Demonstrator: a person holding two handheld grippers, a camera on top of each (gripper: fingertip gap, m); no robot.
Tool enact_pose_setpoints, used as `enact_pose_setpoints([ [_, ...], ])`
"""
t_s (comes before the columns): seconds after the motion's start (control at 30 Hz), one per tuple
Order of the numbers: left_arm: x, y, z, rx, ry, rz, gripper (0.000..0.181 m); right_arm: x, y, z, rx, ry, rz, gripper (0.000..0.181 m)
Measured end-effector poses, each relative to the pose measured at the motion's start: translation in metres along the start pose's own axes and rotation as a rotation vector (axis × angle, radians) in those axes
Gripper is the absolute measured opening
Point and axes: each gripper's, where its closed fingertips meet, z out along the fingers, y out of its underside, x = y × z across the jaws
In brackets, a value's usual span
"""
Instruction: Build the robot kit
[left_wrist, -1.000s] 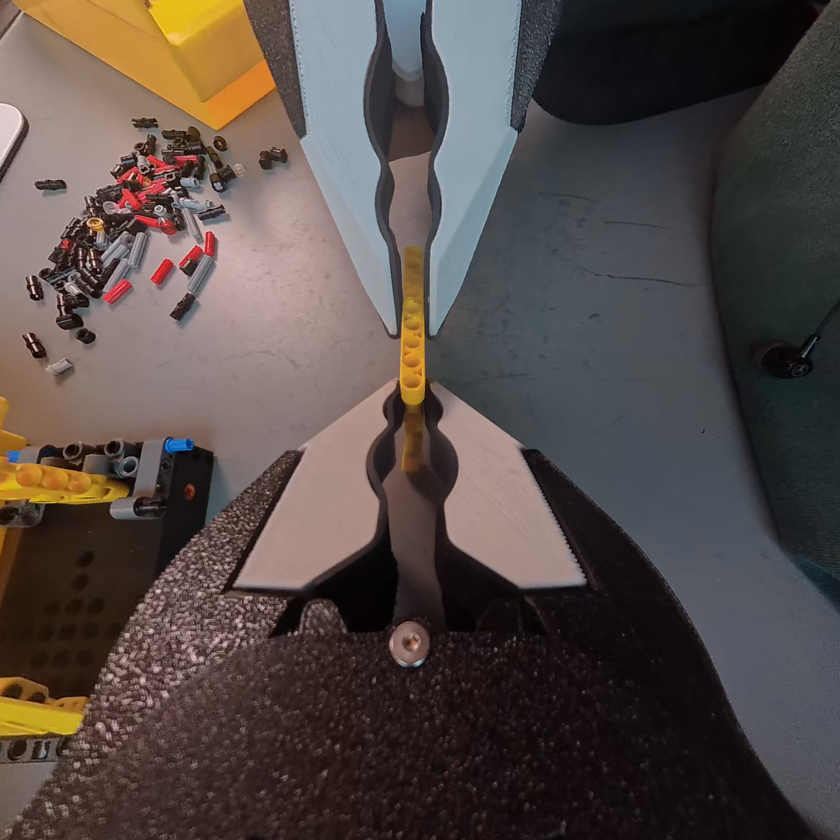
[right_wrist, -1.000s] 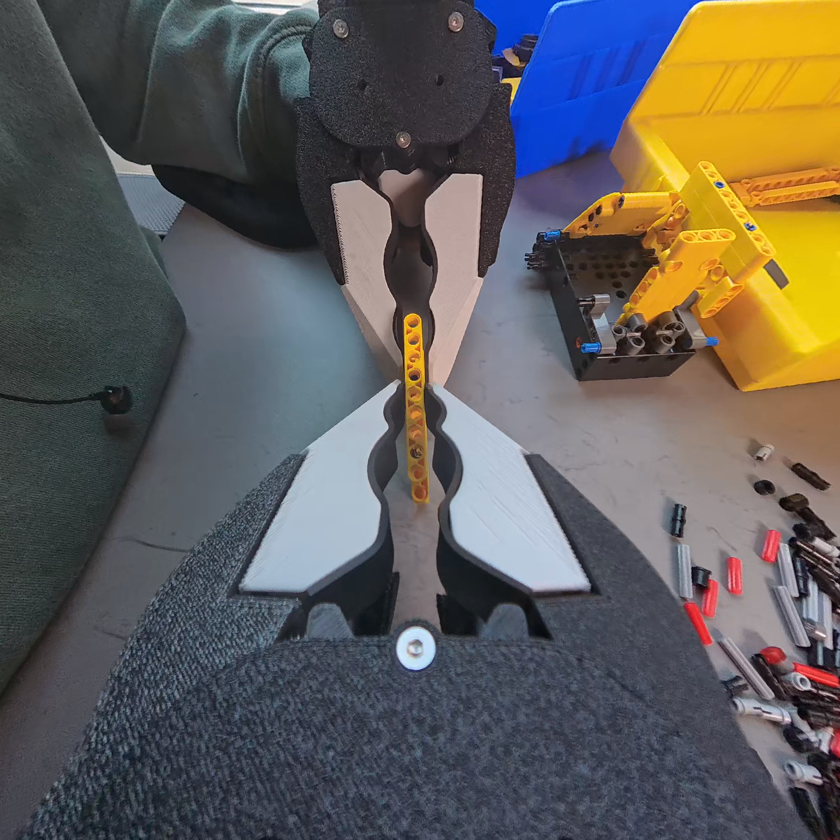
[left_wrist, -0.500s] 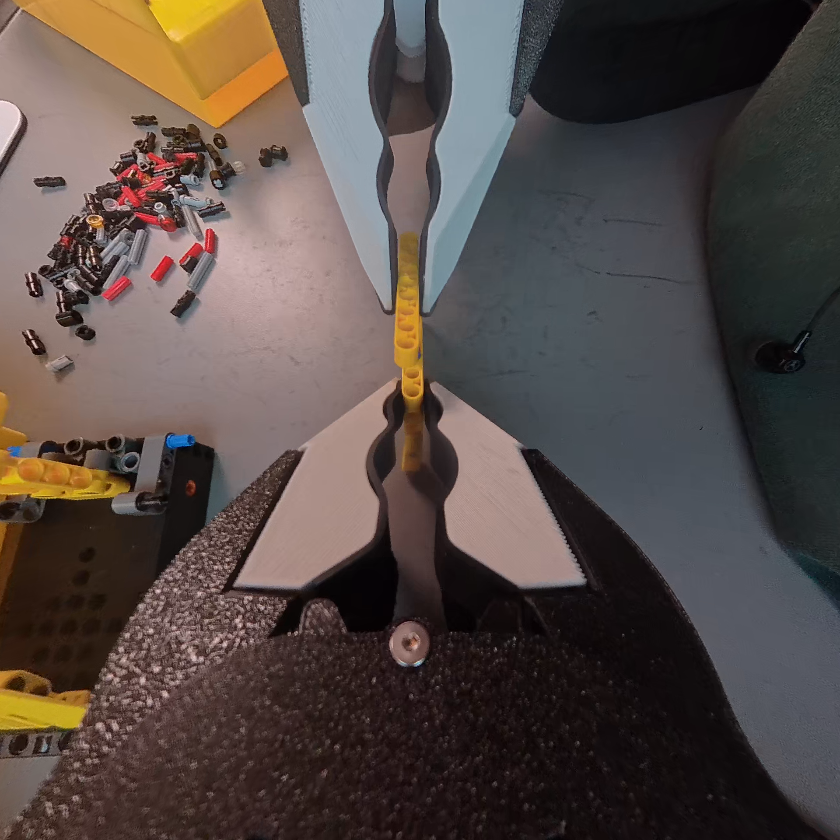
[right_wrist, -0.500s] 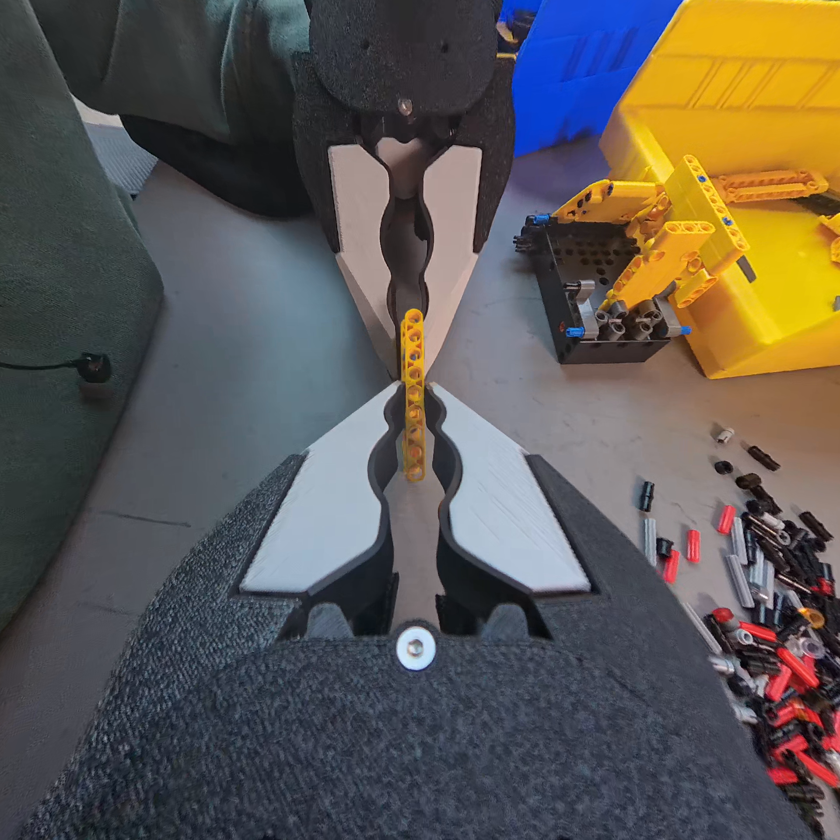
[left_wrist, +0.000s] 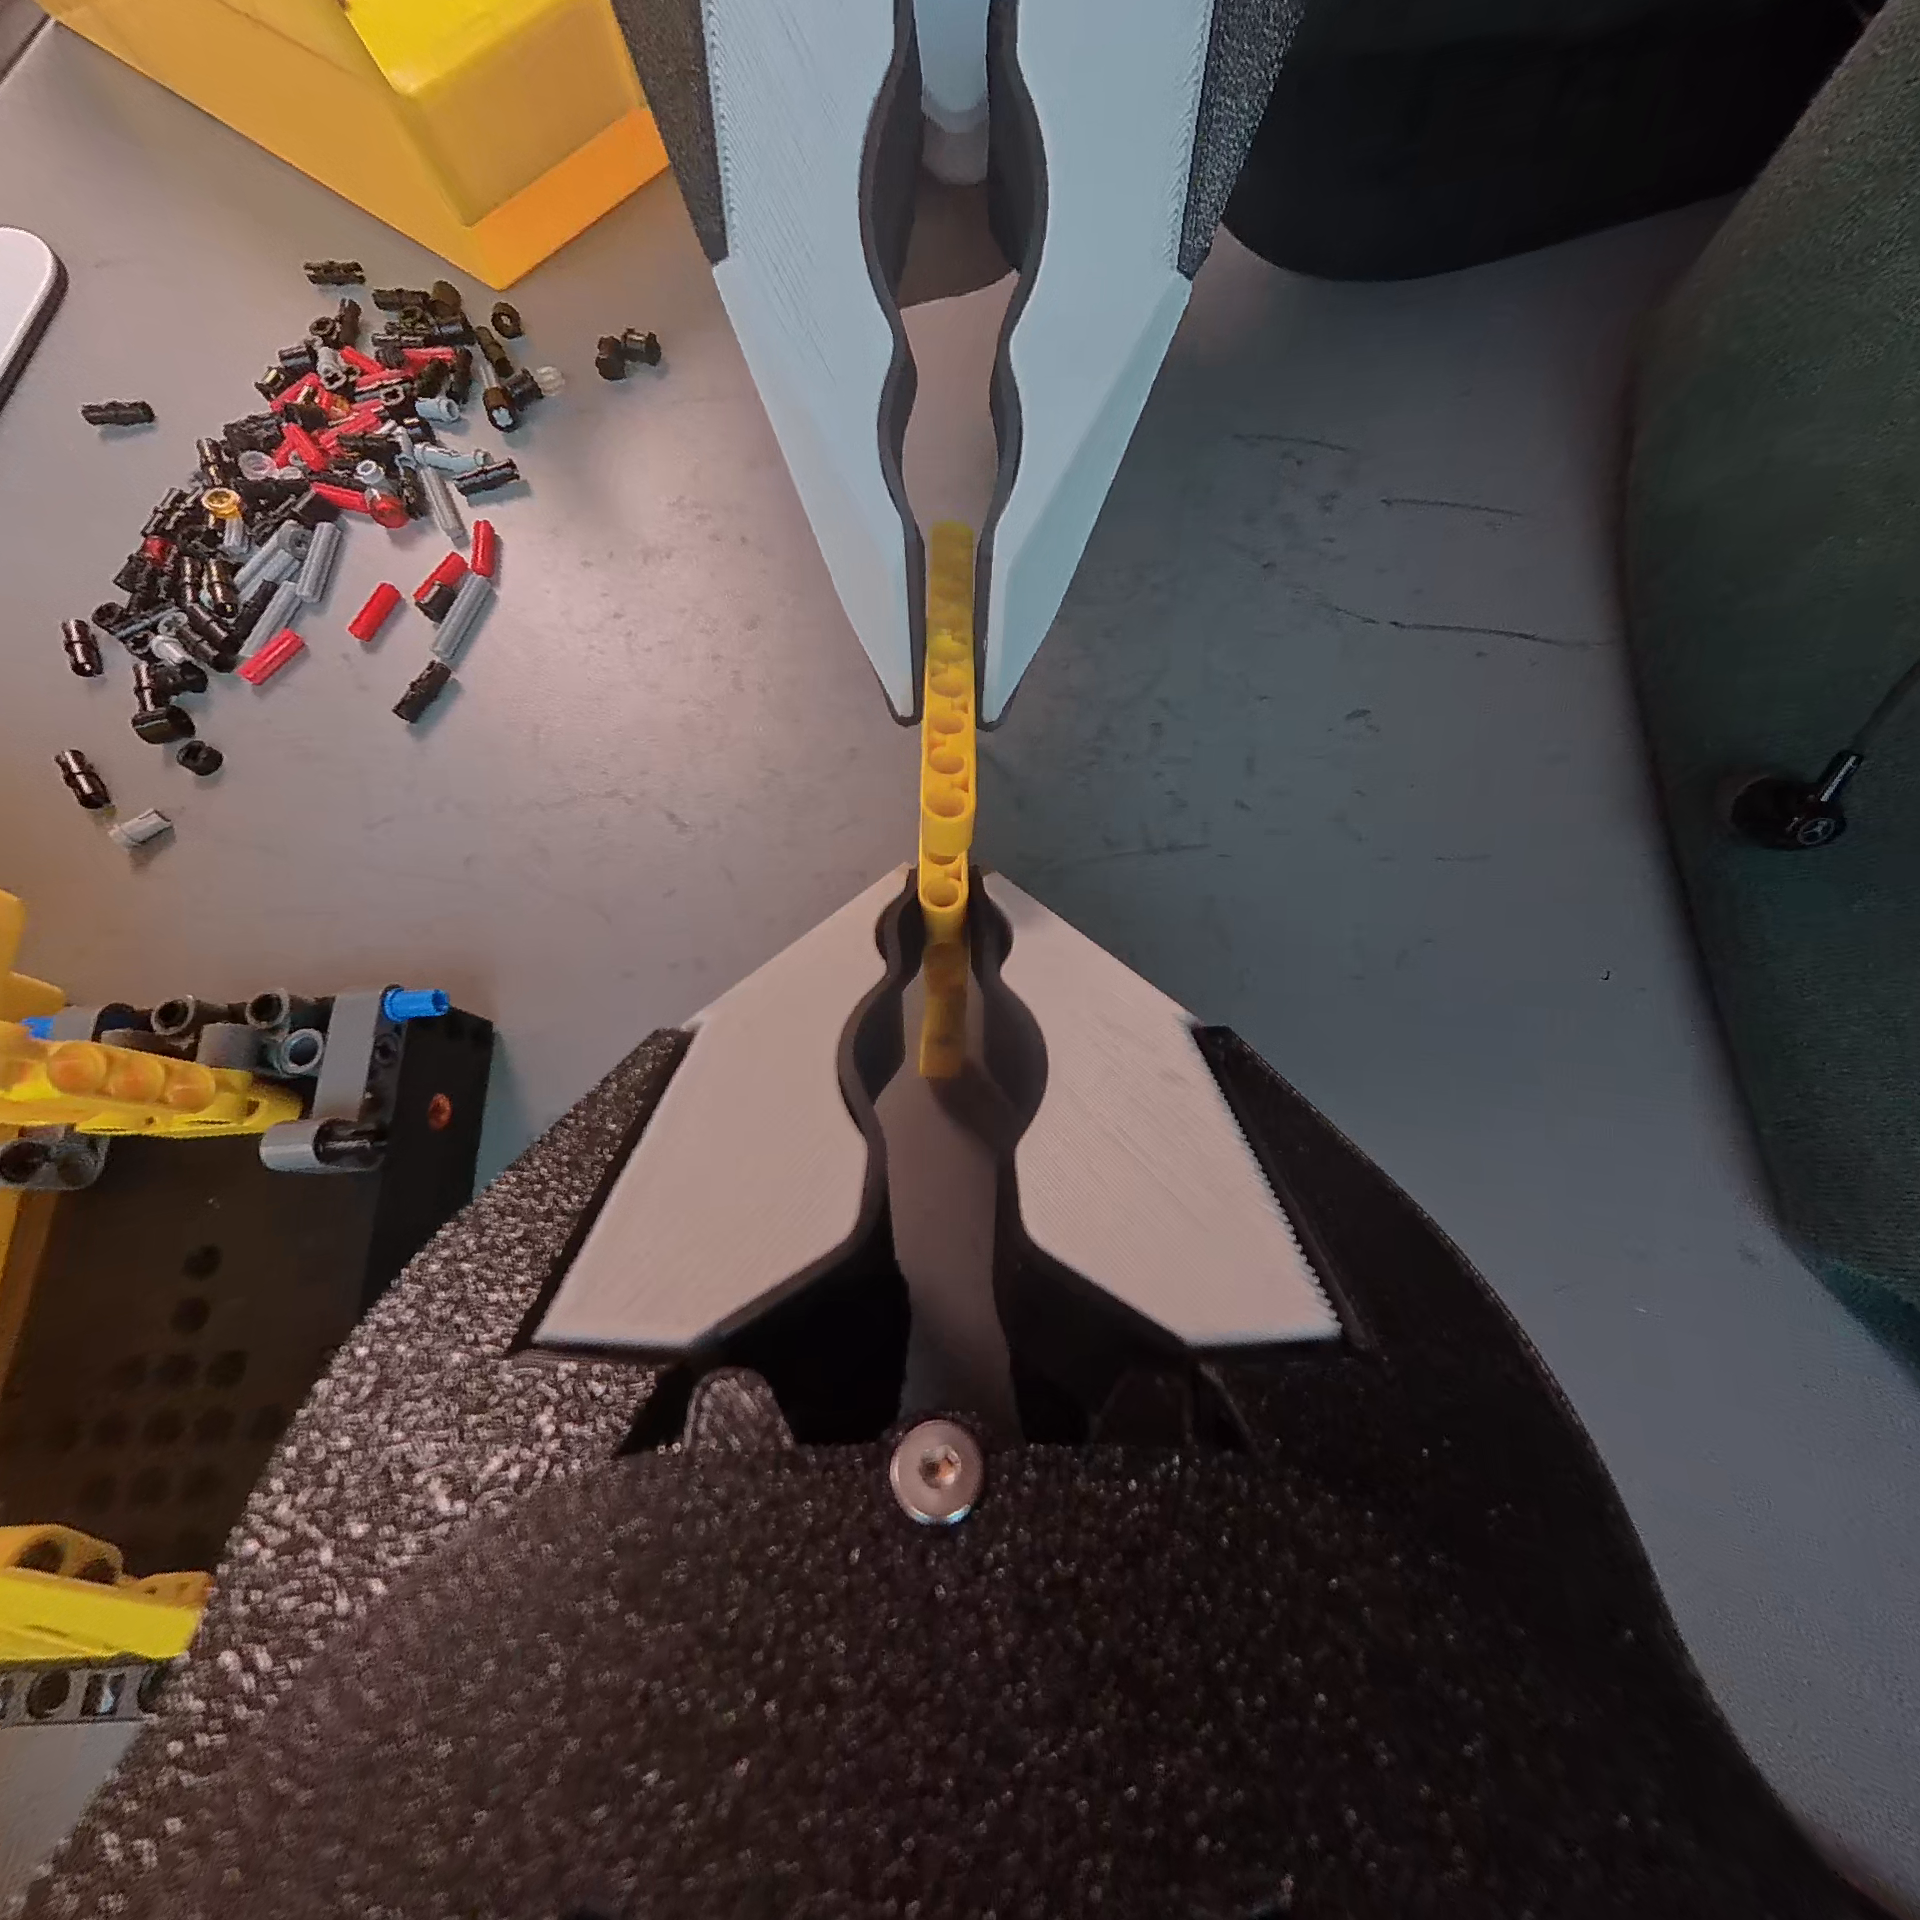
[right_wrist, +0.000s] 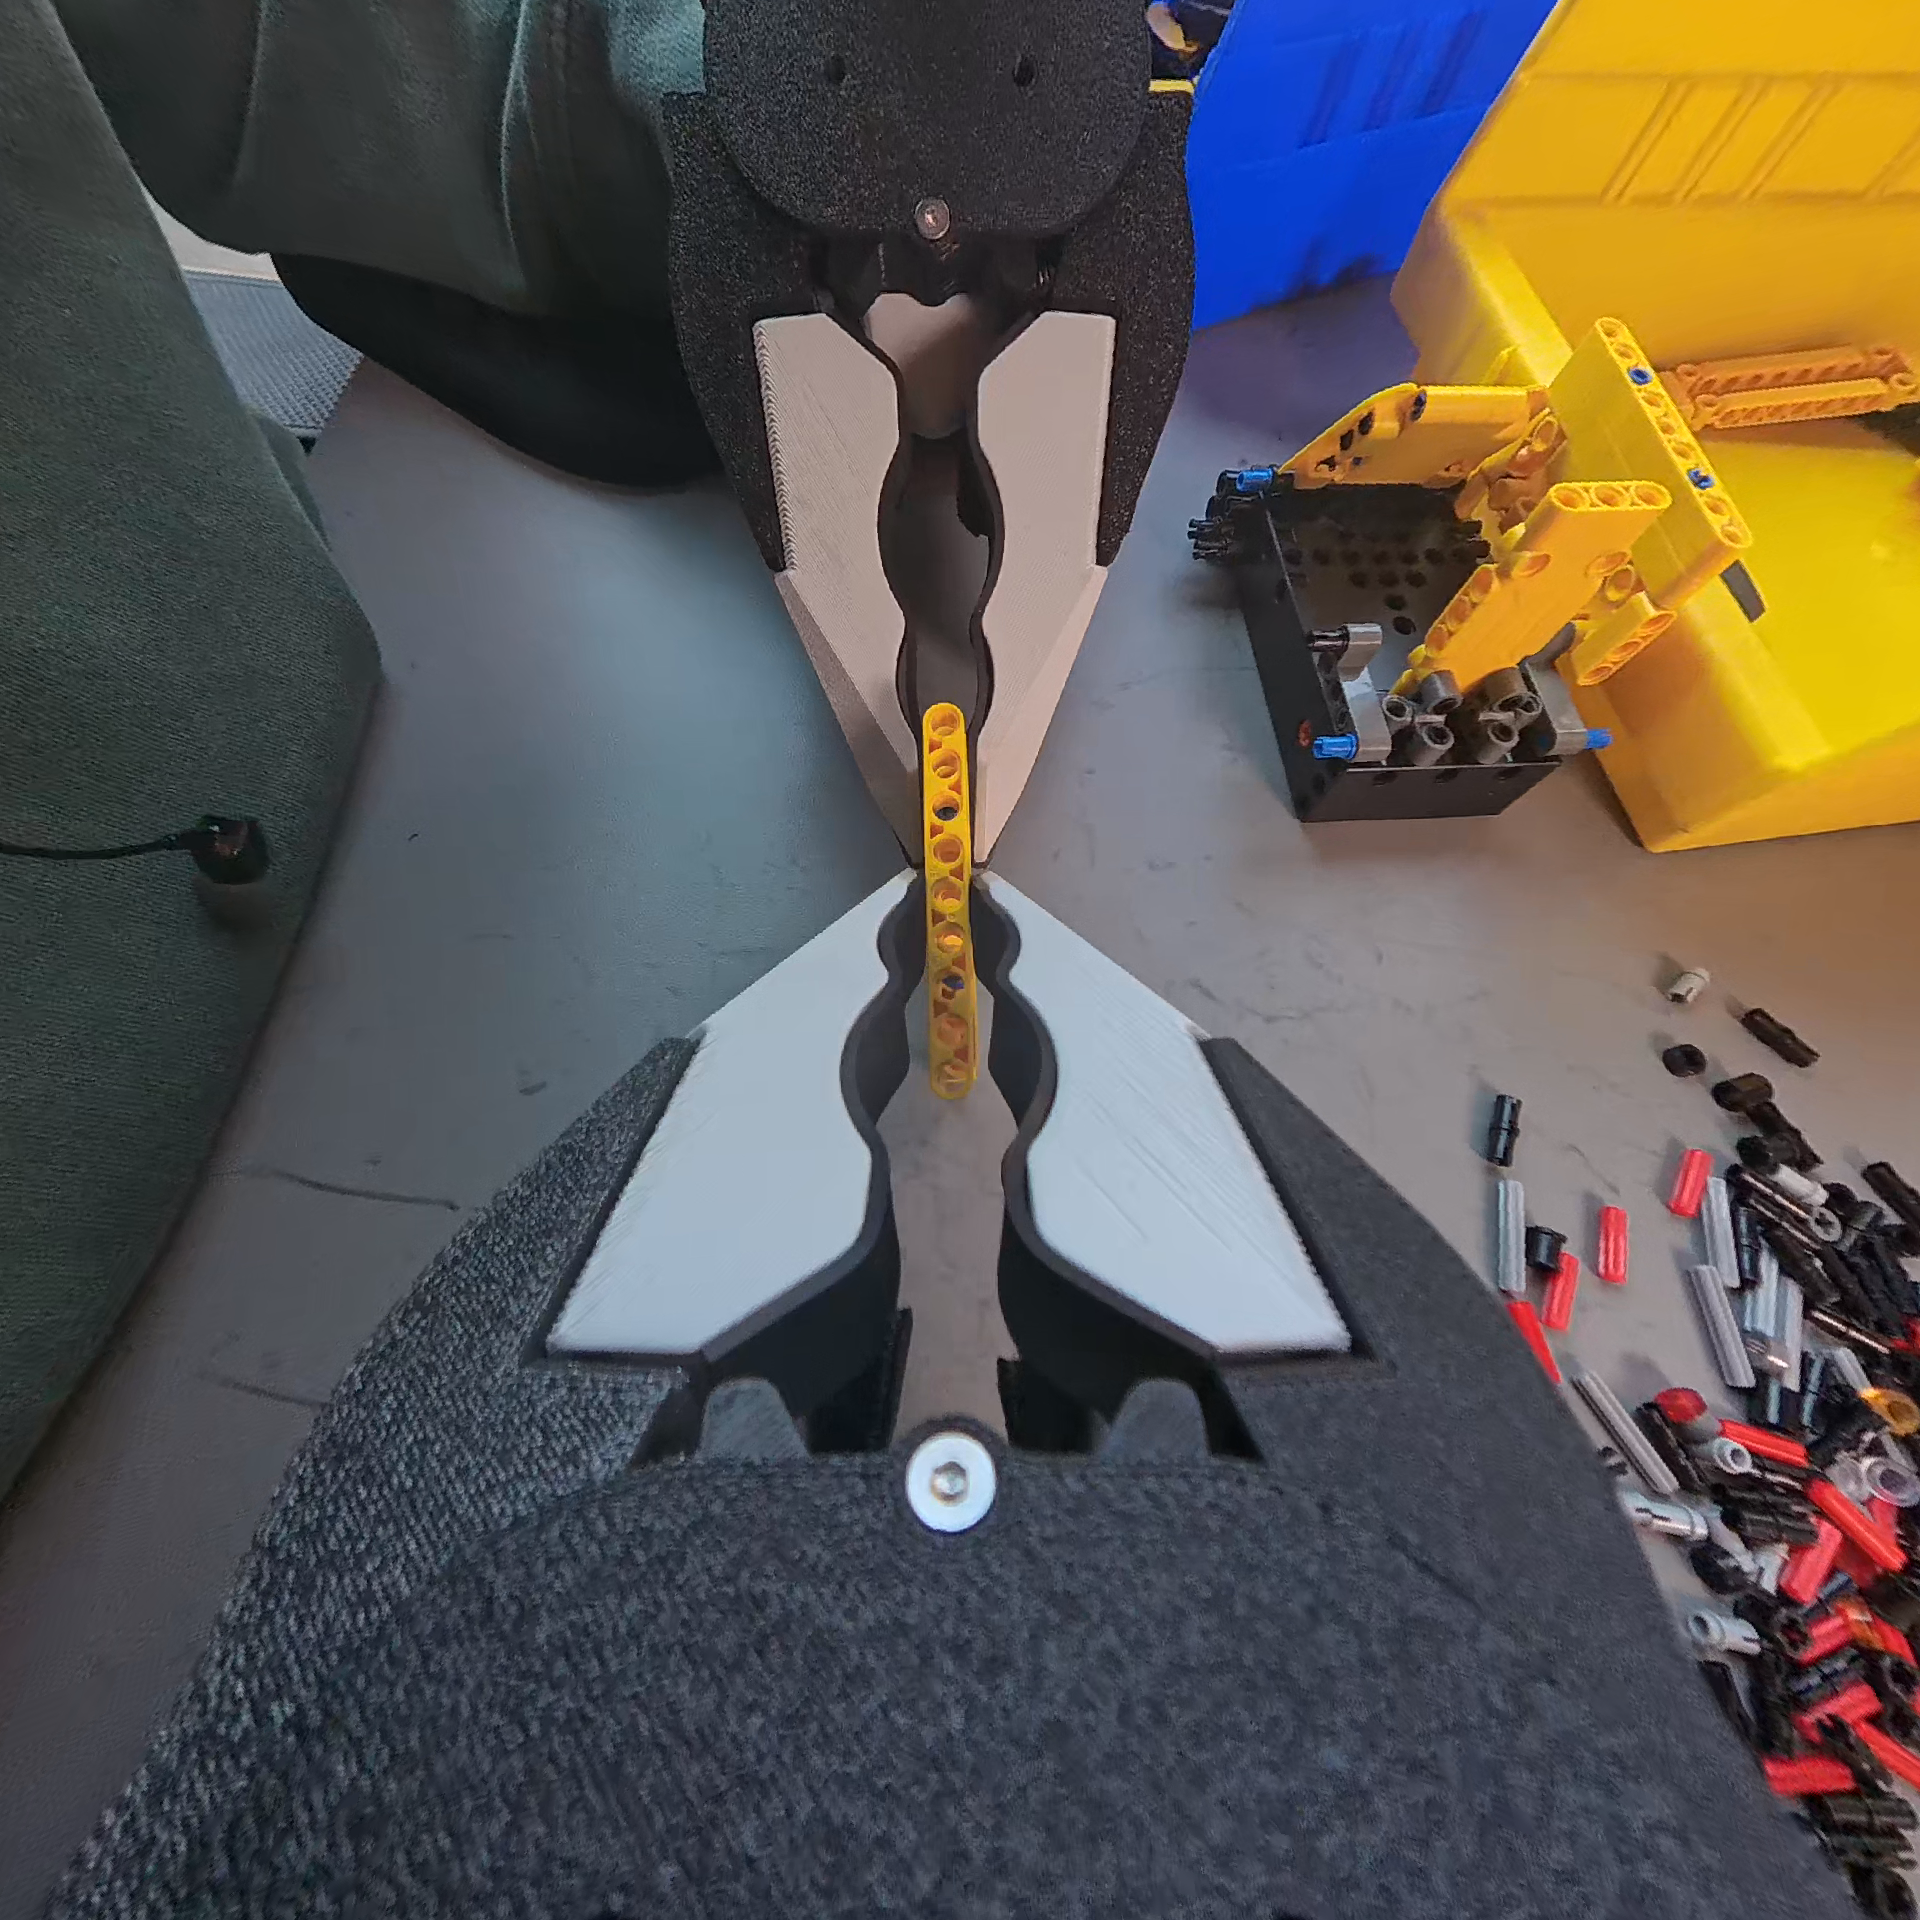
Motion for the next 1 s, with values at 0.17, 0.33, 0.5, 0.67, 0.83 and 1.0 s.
enact_pose_setpoints([
  [0.17,0.0,0.0,0.0,0.0,-0.002,0.002,0.006,0.001,0.003,0.003,-0.019,0.009,0.0,0.007],
  [0.33,0.0,0.0,0.0,0.0,-0.002,0.004,0.006,0.0,0.003,0.002,-0.019,-0.001,0.015,0.007],
  [0.5,0.001,0.0,0.0,0.0,0.002,0.005,0.006,0.0,0.004,0.002,-0.019,-0.006,0.011,0.007],
  [0.67,-0.001,0.0,-0.001,0.001,0.003,-0.007,0.006,0.003,0.01,-0.005,-0.038,-0.012,0.018,0.007],
  [0.83,-0.002,0.002,-0.001,-0.005,-0.003,-0.011,0.007,0.013,0.007,-0.02,0.009,-0.005,0.069,0.007],
  [1.0,-0.002,0.004,0.0,-0.02,-0.01,-0.002,0.007,0.012,0.008,-0.02,0.005,-0.005,0.062,0.007],
])
